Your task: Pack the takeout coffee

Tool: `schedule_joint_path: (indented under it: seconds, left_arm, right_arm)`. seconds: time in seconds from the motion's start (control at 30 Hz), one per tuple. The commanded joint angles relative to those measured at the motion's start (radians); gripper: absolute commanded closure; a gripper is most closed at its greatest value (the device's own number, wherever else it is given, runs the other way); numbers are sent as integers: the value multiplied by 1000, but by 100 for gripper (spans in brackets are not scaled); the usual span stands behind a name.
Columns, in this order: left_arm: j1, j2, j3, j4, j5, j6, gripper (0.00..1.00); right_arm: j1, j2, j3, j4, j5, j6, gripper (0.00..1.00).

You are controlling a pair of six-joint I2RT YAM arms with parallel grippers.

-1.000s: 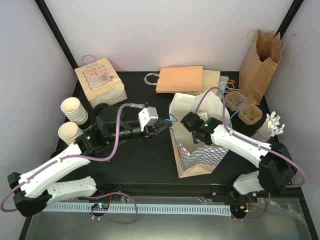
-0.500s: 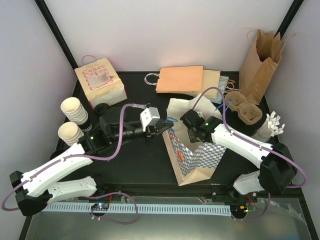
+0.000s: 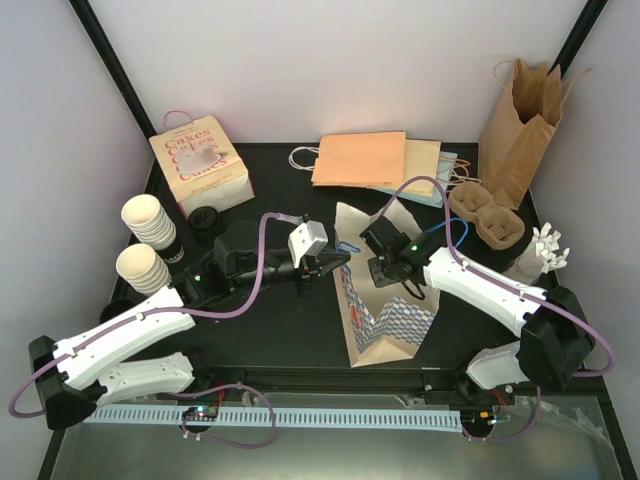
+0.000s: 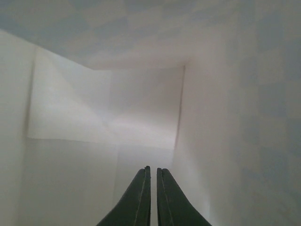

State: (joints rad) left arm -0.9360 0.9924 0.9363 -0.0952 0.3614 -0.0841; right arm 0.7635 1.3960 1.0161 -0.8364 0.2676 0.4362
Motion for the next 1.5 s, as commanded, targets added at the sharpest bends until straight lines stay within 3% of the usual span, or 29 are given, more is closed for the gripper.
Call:
schedule_joint_path:
  seconds: [0.0,0.37,0.7,0.93,1.07,1.27,1.37,1.47]
  left_arm:
    - [3,-9,-5,37,3,-20,98]
    - [3,-12,-4,35,11,-36,94]
    - [3,-53,-43,53,-65,-178,74]
    - [3,-130,-66,37,-134,-241,51]
    - [3,-181,-72,-3,-201,-291,27]
    - [3,-239,44,-192,-323,-387,2]
    - [3,-247,110,-342,-458,-474,1]
    - [8,-261,126,-382,-490,-521,1]
  right_arm:
    - [0,-30,17,39,-105,-42,91]
    - [1,-40,21,54,-176,-77,90]
    - [2,-34,24,62,-228,-97,89]
    - [3,-47,32,50,-230,-103,87]
    - [3,-51,40,43,-225,-105,86]
    - [5,-54,41,42,-219,-108,86]
    - [6,-54,41,47,-217,-109,86]
    - [8,-54,43,49,-216,-109,86]
